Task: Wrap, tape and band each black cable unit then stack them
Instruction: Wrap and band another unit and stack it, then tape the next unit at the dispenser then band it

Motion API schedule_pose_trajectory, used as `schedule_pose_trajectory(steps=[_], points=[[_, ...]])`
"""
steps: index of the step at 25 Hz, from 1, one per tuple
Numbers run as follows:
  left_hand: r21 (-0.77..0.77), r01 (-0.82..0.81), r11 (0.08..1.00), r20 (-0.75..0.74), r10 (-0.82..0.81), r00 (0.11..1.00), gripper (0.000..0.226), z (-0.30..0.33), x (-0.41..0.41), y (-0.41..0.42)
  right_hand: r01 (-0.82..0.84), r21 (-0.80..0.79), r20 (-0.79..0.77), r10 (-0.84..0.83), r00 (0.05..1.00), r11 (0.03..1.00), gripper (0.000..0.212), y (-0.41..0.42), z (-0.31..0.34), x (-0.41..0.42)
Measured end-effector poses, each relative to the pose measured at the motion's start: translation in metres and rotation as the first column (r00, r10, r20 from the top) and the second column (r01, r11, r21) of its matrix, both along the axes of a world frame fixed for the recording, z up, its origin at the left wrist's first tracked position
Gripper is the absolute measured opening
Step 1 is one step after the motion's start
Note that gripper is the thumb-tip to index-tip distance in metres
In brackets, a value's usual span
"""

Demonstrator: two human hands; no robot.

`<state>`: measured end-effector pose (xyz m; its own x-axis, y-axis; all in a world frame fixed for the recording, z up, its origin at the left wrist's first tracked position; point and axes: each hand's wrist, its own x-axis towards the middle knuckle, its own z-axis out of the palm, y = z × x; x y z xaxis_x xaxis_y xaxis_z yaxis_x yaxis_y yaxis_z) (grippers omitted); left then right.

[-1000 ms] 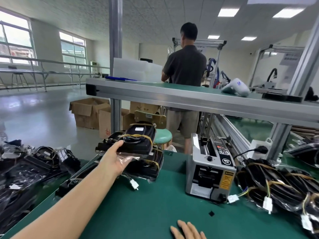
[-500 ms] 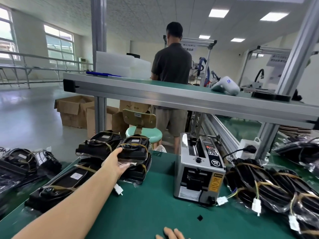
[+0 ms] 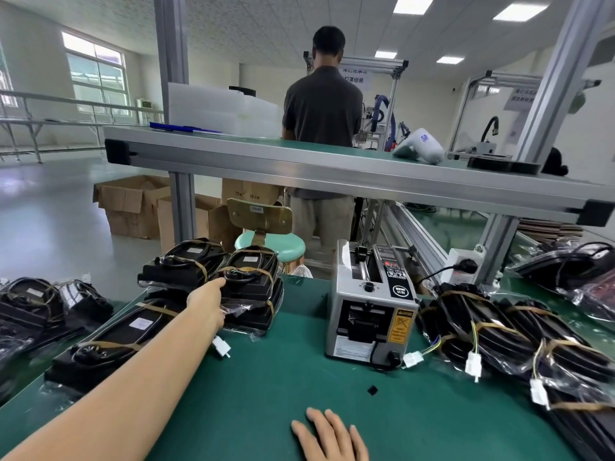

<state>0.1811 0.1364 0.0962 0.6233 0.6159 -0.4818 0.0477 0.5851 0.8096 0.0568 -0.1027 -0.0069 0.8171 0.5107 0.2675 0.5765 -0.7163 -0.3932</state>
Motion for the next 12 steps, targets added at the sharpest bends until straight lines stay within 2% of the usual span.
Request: schedule_pose_trajectory(steps=[1,3,5,6,8,9,12], points=[[0.040,0.011,0.999,0.023,-0.012,1.000,0.036,-0.002,0.001,0.002,0.047,-0.058,-0.034,-0.049,0.998,0.997,0.068,-0.004,0.003,-0.001],[0.165,0.020,0.986,0.021,-0.023,1.000,0.045,0.001,-0.013,-0.004,0.149,-0.202,0.019,-0.148,0.989,0.968,0.069,-0.013,0.008,0.000],[0.357,0.050,0.933,-0.017,-0.047,0.999,0.059,0.001,-0.038,-0.018,0.117,-0.312,-0.012,-0.127,0.992,0.943,0.064,-0.019,0.021,-0.003],[0.462,0.088,0.883,-0.018,-0.090,0.996,0.058,-0.004,-0.055,-0.030,0.065,-0.286,-0.078,-0.091,0.993,0.956,0.057,-0.019,0.023,-0.005],[0.642,0.171,0.748,-0.015,-0.211,0.977,0.041,-0.025,-0.094,-0.061,-0.006,-0.155,-0.115,-0.013,0.993,0.988,0.067,-0.020,0.011,-0.002],[0.691,0.237,0.683,-0.038,-0.293,0.955,0.034,-0.036,-0.113,-0.079,-0.043,-0.172,-0.203,0.007,0.979,0.984,0.072,-0.020,0.010,-0.002],[0.779,0.384,0.496,-0.173,-0.419,0.891,0.034,-0.079,-0.149,-0.117,-0.062,-0.151,-0.278,0.018,0.960,0.987,0.071,-0.023,0.015,0.001]])
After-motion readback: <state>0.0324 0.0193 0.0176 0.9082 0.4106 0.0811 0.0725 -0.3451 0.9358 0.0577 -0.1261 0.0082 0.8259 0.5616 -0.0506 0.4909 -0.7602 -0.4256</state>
